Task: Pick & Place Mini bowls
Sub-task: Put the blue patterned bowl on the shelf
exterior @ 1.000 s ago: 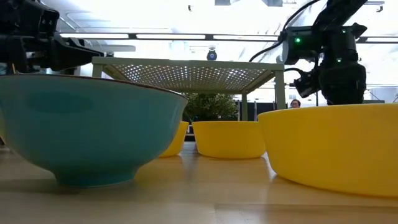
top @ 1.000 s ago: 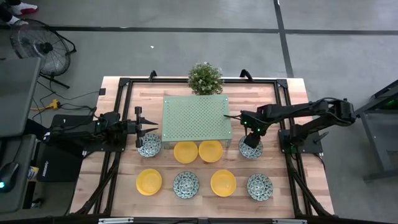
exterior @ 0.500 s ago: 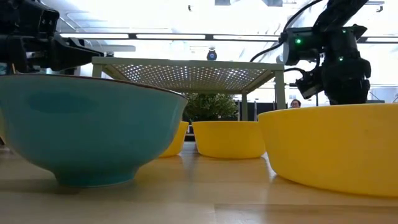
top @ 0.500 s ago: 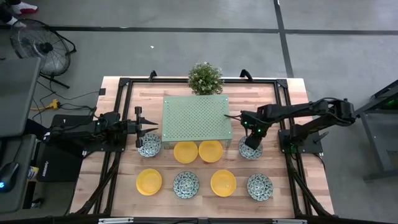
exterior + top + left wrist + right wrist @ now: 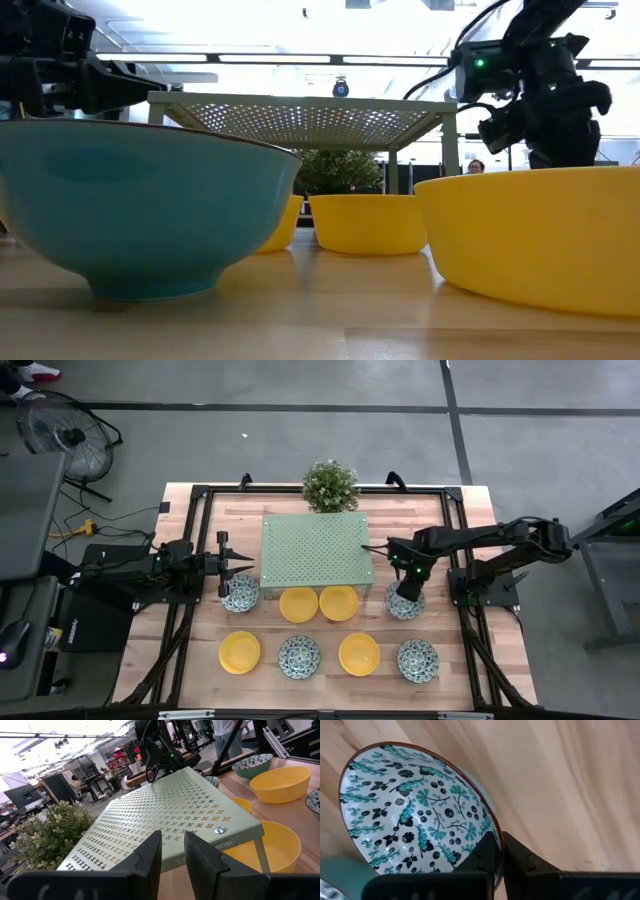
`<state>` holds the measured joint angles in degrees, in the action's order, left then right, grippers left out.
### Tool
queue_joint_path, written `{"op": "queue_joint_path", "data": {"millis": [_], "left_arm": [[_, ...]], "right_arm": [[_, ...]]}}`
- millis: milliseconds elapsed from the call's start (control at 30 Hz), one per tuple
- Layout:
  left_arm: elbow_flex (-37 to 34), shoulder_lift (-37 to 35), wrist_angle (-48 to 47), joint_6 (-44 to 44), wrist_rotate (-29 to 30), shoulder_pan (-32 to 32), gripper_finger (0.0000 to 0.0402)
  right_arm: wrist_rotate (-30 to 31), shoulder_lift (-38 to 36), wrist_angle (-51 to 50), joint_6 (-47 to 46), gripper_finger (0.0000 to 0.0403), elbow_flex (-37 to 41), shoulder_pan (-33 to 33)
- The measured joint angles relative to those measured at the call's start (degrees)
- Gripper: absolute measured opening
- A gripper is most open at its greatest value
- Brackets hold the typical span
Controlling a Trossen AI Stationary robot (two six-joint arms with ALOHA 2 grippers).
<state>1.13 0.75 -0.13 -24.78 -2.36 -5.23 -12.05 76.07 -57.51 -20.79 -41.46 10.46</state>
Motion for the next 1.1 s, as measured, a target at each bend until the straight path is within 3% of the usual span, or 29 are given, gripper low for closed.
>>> {"op": "queue_joint_path", "data": {"millis": [267, 533, 1100], "left_arm": [[0.00, 0.00, 0.00, -0.01, 0.00, -0.01, 0.0078], [0.00, 0.00, -0.01, 0.00, 0.00, -0.01, 0.0078], [0.00, 0.00, -0.01, -0.01, -0.01, 0.00, 0.0078]], "right_arm": [[3.04, -5.52, -8.08, -0.05, 0.0001, -3.87, 0.00], [2.42, -10.91, -13.50, -2.28, 0.0001, -8.86, 0.02], [3.74, -11.29, -16.72, -4.76, 0.0000, -26.98, 0.77]]}}
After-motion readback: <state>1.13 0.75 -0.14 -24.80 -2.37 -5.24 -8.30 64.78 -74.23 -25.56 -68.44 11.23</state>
